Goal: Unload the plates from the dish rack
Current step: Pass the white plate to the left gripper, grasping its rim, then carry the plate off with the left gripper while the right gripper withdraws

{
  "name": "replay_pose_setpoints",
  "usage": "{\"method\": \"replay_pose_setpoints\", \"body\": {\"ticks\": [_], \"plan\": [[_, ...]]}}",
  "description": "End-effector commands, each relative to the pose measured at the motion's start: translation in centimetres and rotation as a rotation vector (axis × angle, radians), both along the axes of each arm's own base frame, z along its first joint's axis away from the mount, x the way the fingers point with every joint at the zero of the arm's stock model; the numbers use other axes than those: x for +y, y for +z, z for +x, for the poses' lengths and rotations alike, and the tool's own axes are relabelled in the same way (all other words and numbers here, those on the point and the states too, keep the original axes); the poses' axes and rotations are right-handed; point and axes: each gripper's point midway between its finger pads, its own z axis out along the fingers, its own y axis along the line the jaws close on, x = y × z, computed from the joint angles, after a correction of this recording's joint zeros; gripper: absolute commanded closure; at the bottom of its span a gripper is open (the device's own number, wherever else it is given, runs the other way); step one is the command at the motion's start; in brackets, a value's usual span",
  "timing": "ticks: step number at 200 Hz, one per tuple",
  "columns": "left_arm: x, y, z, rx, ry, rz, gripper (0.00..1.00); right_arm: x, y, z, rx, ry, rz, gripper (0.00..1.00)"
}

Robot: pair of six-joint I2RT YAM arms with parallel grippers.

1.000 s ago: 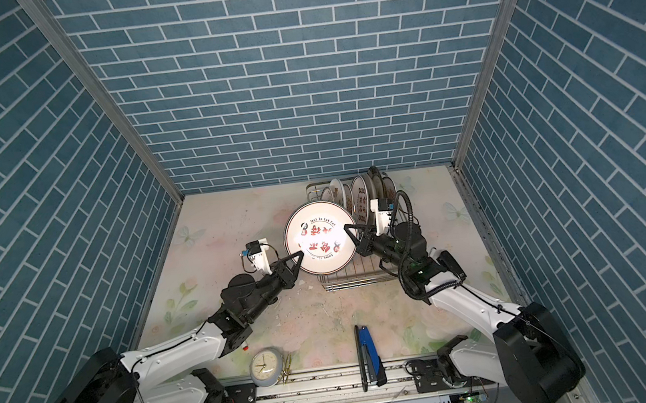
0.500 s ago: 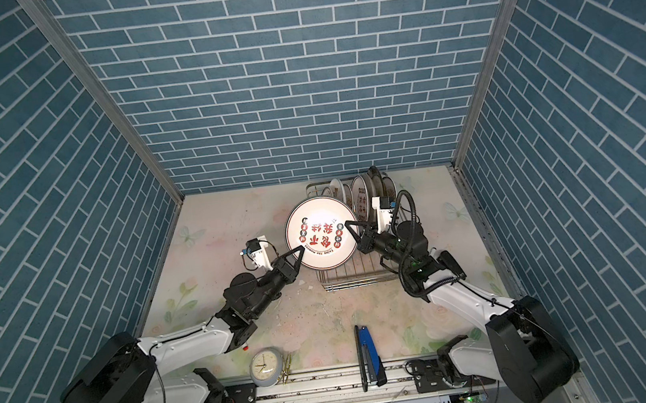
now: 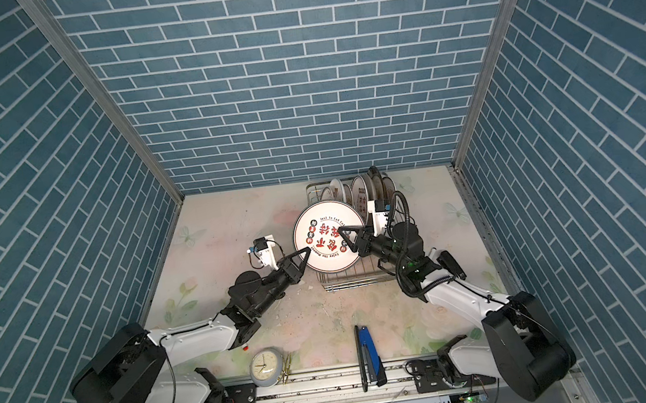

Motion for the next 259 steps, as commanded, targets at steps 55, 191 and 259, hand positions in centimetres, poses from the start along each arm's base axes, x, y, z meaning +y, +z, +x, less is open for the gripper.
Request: {"method": "replay_pose_setpoints", "body": {"ticks": [55,191,259], "plan": [[2.7,3.0,0.3,-0.063,0.021,-0.150,1.00,0.2,0.2,-0.5,-0.002,0.022,0.009,0.01],[14.6,-0.2,7.7,0.171,0.398,-0.185,1.00,2.5,-0.4,0.5,-0.089,-0.048,-0.158,0.01],[20.4,-3.9,11.1,0.282,0.600,-0.174,1.00,7.6,-0.8,-0.9,-0.179,0.049,-0.315,0.01]]}}
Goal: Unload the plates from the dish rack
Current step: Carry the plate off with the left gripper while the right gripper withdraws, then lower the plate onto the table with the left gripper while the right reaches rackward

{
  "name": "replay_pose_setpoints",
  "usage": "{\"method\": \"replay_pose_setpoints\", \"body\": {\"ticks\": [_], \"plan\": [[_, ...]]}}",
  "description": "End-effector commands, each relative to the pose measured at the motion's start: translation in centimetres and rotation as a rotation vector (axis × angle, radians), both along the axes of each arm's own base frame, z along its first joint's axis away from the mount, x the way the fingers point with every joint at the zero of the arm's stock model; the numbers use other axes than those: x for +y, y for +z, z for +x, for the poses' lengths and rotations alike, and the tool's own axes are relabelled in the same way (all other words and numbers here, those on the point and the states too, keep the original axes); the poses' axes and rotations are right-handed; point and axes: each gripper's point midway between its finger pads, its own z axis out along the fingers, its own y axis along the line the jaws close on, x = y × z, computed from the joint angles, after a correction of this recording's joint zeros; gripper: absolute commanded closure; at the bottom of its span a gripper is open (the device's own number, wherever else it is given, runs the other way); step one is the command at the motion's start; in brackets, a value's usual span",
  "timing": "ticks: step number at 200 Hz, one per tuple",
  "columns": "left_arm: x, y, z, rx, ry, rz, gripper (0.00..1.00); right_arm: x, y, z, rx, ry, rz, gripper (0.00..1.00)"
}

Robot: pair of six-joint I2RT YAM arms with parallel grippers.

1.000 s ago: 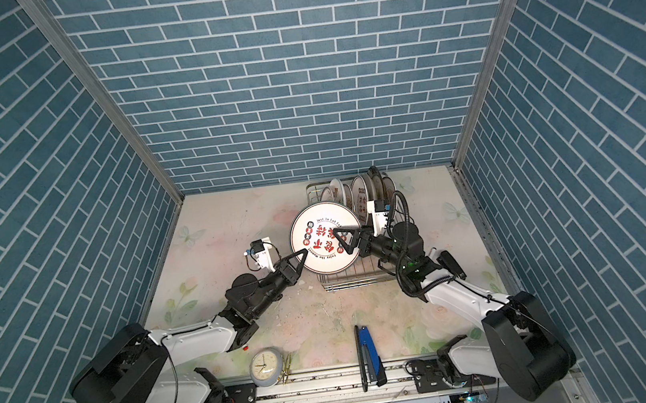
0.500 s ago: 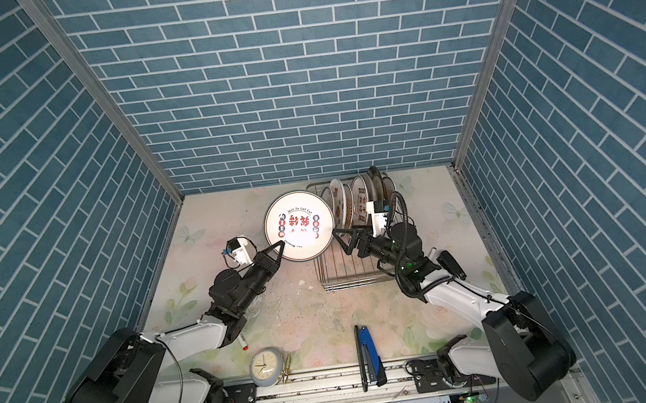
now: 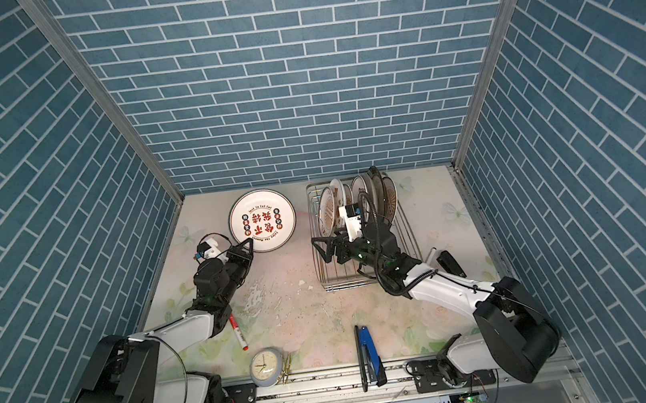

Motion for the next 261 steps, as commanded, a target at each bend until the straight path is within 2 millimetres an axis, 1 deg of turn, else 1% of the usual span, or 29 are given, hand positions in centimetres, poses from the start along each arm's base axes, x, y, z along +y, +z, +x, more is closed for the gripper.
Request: {"method": "replay_pose_setpoints", "body": {"ticks": [1,21,45,74,83,106,115,131,151,178,194,211,229,246,261], "plan": [[2.2,0.9,2.0,-0.015,0.069,-0.044,1.00,1.3,0.2,0.2,-0.079,0.000,-0.096,0.01],[3.7,-0.5,2.8,0.020,0.114,-0.075,1.00,2.6,-0.5,0.1,-0.086,0.012,-0.161,0.01],[5.1,-2.9,2.9,0.119,0.188,-0.070,1.00,4.5,-1.0,-0.2,-0.111,0.038,-0.209,0.01],[6.6,-4.7,3.1,0.213,0.240,-0.066,1.00,7.0,-1.5,-0.4,-0.111,0.079,-0.241,0.01],[7.5,-5.1,3.1,0.221,0.268,-0.074,1.00,7.7,-1.8,-0.4,-0.105,0.090,-0.248,0.01],[9.7,-6.8,2.8,0.264,0.344,-0.100,1.00,9.7,-2.5,-0.5,-0.094,0.120,-0.270,0.01],[10.1,-7.3,2.9,0.274,0.353,-0.120,1.00,10.4,-3.0,-0.4,-0.085,0.130,-0.281,0.01],[10.9,-9.0,2.8,0.333,0.375,-0.175,1.00,11.7,-3.5,-0.4,-0.075,0.150,-0.294,0.01],[11.7,-10.2,2.7,0.361,0.406,-0.178,1.00,12.7,-4.0,-0.5,-0.067,0.163,-0.306,0.01],[12.8,-11.4,2.0,0.415,0.471,-0.152,1.00,13.4,-4.7,-0.5,-0.062,0.176,-0.323,0.01],[13.1,-12.0,2.1,0.436,0.481,-0.165,1.00,13.4,-5.1,-0.3,-0.062,0.169,-0.333,0.01],[13.4,-13.0,2.2,0.462,0.496,-0.179,1.00,13.4,-5.3,-0.3,-0.063,0.165,-0.338,0.01],[14.1,-14.0,1.9,0.478,0.542,-0.181,1.00,13.4,-5.4,-0.3,-0.062,0.168,-0.336,0.01],[14.4,-14.6,2.0,0.474,0.558,-0.192,1.00,13.4,-5.6,-0.3,-0.061,0.169,-0.338,0.01],[14.8,-15.0,2.0,0.473,0.585,-0.196,0.94,13.4,-5.6,-0.3,-0.065,0.165,-0.336,0.01]]}}
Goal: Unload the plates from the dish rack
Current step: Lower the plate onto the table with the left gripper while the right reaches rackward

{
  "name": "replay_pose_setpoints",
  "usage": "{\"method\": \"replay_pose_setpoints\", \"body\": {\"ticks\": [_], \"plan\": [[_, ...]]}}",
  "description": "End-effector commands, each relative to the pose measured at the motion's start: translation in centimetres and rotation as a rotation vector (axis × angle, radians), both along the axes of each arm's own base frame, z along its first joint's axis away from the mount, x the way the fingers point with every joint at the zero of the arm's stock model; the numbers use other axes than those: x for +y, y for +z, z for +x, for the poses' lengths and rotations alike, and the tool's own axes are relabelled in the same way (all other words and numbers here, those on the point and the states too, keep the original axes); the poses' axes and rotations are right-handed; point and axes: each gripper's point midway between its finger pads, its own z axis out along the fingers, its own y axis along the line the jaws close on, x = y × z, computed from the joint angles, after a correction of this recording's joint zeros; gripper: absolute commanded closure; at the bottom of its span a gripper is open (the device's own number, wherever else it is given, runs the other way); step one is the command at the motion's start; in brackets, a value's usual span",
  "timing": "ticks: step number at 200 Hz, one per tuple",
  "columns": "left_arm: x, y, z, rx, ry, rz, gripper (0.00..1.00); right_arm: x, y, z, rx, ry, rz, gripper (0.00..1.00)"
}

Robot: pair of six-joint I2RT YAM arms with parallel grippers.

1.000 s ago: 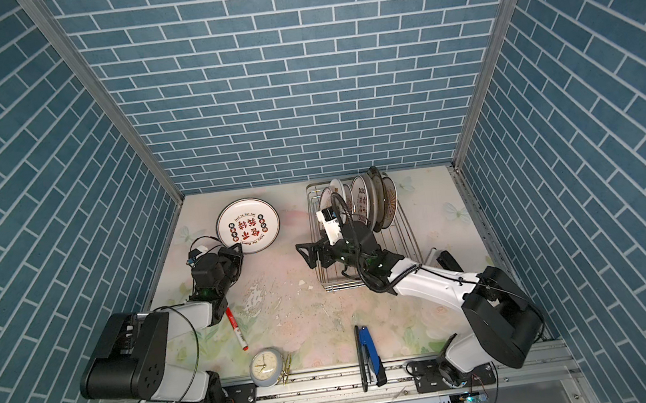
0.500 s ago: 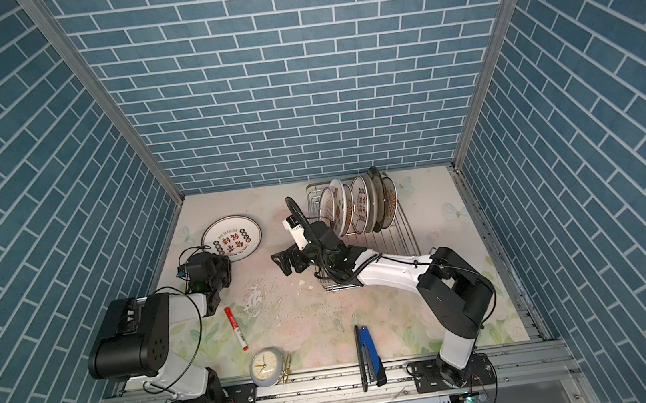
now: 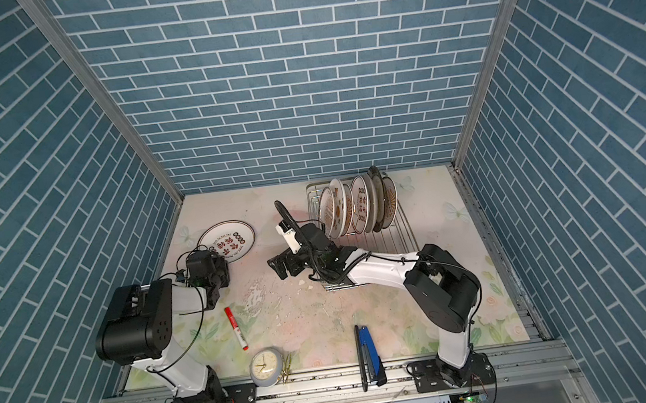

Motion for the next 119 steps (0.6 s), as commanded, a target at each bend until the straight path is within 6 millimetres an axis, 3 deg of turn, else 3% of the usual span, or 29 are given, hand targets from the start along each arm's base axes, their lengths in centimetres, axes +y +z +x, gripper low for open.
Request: {"method": "replay_pose_setpoints", "body": {"ticks": [1,36,119], "plan": [[1.5,-2.1,-1.0,0.063,0.080,0.018,0.94,0.7,0.9,0.5,-0.053,0.005,0.007,0.01],[2.3,-3.7,-0.8,0.097,0.137,0.003,0.90,0.6,1.0,0.4,-0.059,0.004,0.027,0.01],[2.9,-4.6,-0.3,0.128,0.174,0.010,0.80,1.2,0.9,0.3,-0.058,0.022,0.045,0.01]]}}
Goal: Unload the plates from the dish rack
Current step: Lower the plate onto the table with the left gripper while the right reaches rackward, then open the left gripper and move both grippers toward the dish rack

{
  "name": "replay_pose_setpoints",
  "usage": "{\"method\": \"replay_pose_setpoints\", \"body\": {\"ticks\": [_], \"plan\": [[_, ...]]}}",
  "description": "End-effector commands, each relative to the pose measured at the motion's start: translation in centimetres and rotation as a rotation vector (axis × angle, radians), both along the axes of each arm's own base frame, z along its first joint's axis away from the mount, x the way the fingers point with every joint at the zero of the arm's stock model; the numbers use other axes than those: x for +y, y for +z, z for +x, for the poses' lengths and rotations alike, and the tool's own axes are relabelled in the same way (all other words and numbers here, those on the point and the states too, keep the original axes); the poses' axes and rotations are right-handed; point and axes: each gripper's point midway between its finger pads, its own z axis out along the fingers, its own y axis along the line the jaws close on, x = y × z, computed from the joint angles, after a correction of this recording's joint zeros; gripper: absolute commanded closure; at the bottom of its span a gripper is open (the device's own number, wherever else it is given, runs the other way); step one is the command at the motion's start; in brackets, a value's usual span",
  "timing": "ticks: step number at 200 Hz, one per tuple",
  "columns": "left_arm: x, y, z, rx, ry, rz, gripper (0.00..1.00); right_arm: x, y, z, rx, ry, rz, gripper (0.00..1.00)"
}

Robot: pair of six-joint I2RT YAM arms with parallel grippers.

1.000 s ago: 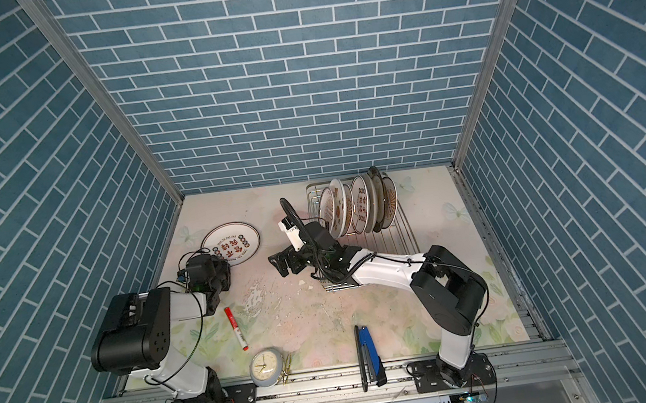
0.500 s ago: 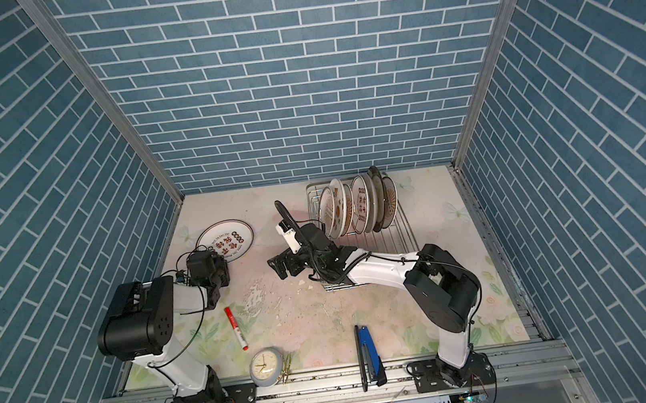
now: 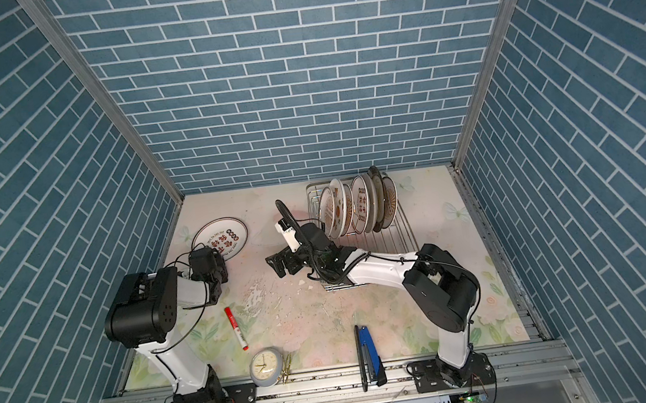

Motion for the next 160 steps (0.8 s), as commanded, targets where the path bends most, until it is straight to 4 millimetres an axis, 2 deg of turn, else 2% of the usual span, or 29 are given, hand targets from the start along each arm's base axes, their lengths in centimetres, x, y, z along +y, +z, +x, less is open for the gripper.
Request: {"method": "replay_pose_setpoints", "body": {"ticks": [1,33,53,72,89,106,118,123,130,145,160], "plan": [[0.6,-3.7,-2.1,0.146,0.027,0.004,0.80,0.8,0.3,-0.1,-0.033,0.024,0.010,0.01],[1.2,-3.2,-2.3,0.151,0.050,0.025,0.76,0.4,0.3,0.0,-0.039,0.009,0.004,0.01],[1.3,-2.7,-2.2,0.141,0.048,0.037,0.70,0.2,0.4,-0.1,-0.041,0.009,0.006,0.01],[1.4,-2.8,-2.4,0.154,0.051,0.044,0.55,0.1,0.5,-0.1,-0.043,0.005,0.007,0.01],[1.6,-3.3,-2.7,0.161,0.054,0.062,0.46,0.0,0.6,-0.1,-0.045,0.003,0.008,0.01],[1.8,-3.2,-3.1,0.154,0.059,0.077,0.29,-0.3,0.6,-0.3,-0.045,0.003,0.009,0.01],[1.8,-2.8,-3.6,0.156,0.063,0.081,0.27,-0.4,0.8,-0.5,-0.048,0.005,0.009,0.01],[1.9,-2.5,-3.8,0.155,0.067,0.086,0.17,-0.5,1.0,-0.4,-0.051,0.004,0.012,0.01],[2.2,-2.0,-4.2,0.161,0.078,0.101,0.09,-0.5,1.1,-0.5,-0.053,0.005,0.013,0.01],[2.8,-1.1,-5.4,0.208,0.108,0.136,0.07,-0.6,1.4,-0.6,-0.059,0.009,0.016,0.01],[3.4,-0.9,-6.9,0.272,0.136,0.158,0.07,-0.6,1.8,-0.8,-0.071,0.014,0.029,0.01]]}}
